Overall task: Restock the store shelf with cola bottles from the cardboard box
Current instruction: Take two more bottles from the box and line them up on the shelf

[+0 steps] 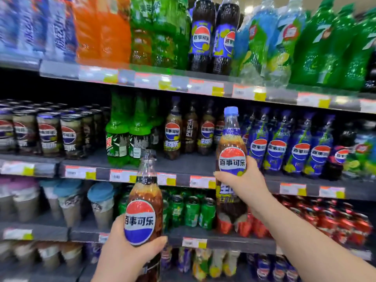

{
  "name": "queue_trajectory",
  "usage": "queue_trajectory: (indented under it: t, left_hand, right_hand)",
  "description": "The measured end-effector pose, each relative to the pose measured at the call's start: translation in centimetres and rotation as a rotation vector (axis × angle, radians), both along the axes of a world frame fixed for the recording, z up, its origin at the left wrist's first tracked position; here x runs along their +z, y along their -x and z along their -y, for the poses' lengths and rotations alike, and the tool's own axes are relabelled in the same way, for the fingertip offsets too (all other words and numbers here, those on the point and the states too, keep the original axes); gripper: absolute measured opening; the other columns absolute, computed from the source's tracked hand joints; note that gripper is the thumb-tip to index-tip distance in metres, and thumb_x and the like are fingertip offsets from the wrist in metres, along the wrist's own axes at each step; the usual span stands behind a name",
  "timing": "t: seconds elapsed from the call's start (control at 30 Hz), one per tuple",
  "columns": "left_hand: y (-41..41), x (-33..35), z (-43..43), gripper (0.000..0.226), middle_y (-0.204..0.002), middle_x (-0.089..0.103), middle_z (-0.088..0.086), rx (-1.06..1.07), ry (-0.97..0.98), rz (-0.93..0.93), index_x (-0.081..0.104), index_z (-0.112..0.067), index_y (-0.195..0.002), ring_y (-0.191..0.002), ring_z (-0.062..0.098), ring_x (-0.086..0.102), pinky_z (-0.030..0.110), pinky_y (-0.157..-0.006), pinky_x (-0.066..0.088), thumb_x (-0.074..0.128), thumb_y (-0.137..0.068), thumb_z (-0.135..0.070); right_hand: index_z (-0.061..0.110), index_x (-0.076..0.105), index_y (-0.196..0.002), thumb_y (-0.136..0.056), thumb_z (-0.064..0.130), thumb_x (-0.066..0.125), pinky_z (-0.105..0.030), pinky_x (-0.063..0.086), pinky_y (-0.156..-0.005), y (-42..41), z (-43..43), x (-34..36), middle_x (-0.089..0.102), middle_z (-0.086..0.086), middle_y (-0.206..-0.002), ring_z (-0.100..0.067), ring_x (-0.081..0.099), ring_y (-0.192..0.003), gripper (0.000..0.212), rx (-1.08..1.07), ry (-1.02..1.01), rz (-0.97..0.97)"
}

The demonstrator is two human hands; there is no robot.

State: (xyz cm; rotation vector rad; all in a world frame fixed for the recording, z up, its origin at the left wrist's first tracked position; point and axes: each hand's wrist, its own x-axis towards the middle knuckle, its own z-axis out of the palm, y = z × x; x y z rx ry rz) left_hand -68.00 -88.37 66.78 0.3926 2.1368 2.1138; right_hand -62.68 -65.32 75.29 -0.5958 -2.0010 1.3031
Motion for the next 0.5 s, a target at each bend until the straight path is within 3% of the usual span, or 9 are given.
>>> queue_trajectory:
  t: [0.1, 0.2, 0.3, 0.37, 0.5]
  left_hand:
    - [2.4, -0.1, -1.8, 0.071, -0.089, 0.064, -0.014, 0.023, 0.015, -0.025, 0.054, -0.033, -0.093, -0.082, 0.006, 0.059, 0.029, -0.075, 0.040, 0.091, -0.033, -0.027]
    - [4.4, 0.0, -3.5, 0.070, -0.087, 0.066, -0.014, 0.042, 0.016, -0.044, 0.052, -0.035, -0.086, -0.083, 0.005, 0.061, 0.025, -0.069, 0.041, 0.085, -0.024, -0.037]
    - [5.9, 0.2, -5.0, 0.061, -0.085, 0.062, -0.015, 0.063, 0.006, -0.062, 0.047, -0.037, -0.080, -0.081, -0.001, 0.056, 0.024, -0.068, 0.039, 0.091, -0.040, -0.023]
    - [6.8, 0.5, -5.8, 0.061, -0.085, 0.060, -0.018, 0.080, 0.002, -0.055, 0.045, -0.038, -0.079, -0.080, -0.006, 0.052, 0.026, -0.071, 0.037, 0.091, -0.047, -0.014]
    - [8.5, 0.9, -6.9, 0.065, -0.086, 0.059, -0.020, 0.119, -0.011, -0.048, 0.044, -0.043, -0.080, -0.078, -0.004, 0.051, 0.028, -0.079, 0.035, 0.091, -0.047, -0.010]
  right_hand:
    - [0.018, 0.045, -0.106, -0.065, 0.017, 0.082, -0.030, 0.046, -0.075, 4.5, -2.0, 0.5, 0.060, 0.005, -0.087, -0.009, 0.057, -0.075, 0.056, 0.017, -0.041, -0.007]
    - [0.019, 0.044, -0.105, -0.065, 0.020, 0.082, -0.031, 0.050, -0.073, 8.4, -3.9, 0.7, 0.059, 0.004, -0.089, -0.012, 0.058, -0.077, 0.056, 0.010, -0.072, -0.013]
    - [0.019, 0.040, -0.107, -0.067, 0.021, 0.081, -0.019, 0.043, -0.060, 11.8, -5.4, 0.8, 0.055, 0.008, -0.087, -0.001, 0.053, -0.073, 0.057, 0.020, -0.090, -0.043]
    - [0.021, 0.038, -0.108, -0.068, 0.020, 0.080, -0.021, 0.042, -0.066, 14.0, -6.5, 0.7, 0.054, 0.008, -0.087, 0.001, 0.052, -0.073, 0.058, 0.012, -0.087, -0.071]
    - [0.018, 0.038, -0.104, -0.068, 0.016, 0.080, -0.028, 0.043, -0.076, 18.2, -8.3, 0.5, 0.055, 0.003, -0.090, -0.015, 0.055, -0.081, 0.056, -0.015, -0.052, -0.129]
